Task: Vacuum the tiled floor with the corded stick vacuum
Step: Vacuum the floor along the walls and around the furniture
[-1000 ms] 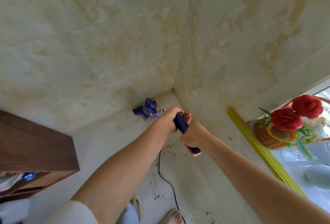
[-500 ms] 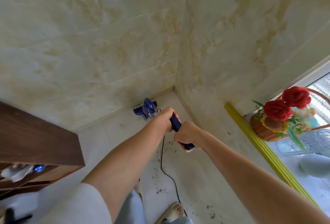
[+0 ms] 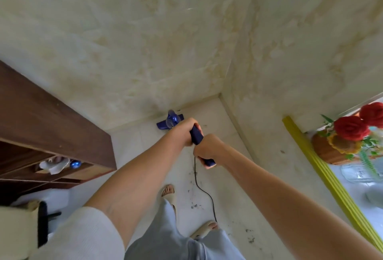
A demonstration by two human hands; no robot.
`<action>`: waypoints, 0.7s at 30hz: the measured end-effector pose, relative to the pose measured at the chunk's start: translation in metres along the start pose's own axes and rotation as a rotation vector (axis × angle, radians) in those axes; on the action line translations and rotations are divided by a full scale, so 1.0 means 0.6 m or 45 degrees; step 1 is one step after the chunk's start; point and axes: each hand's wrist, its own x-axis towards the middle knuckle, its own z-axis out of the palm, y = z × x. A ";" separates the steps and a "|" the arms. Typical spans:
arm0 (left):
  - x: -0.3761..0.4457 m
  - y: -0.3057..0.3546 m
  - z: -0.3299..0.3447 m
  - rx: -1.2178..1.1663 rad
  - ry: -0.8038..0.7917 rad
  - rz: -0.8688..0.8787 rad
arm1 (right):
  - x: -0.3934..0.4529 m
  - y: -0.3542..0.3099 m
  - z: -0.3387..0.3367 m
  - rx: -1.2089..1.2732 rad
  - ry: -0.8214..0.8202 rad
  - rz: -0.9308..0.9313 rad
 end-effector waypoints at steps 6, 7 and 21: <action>0.012 0.004 -0.074 -0.013 -0.048 -0.050 | 0.005 -0.057 0.066 0.038 -0.008 -0.011; 0.012 0.003 -0.085 -0.009 -0.048 -0.062 | 0.003 -0.066 0.070 0.057 -0.011 -0.007; 0.039 0.032 -0.131 -0.016 -0.158 -0.025 | 0.017 -0.120 0.082 0.140 0.021 0.092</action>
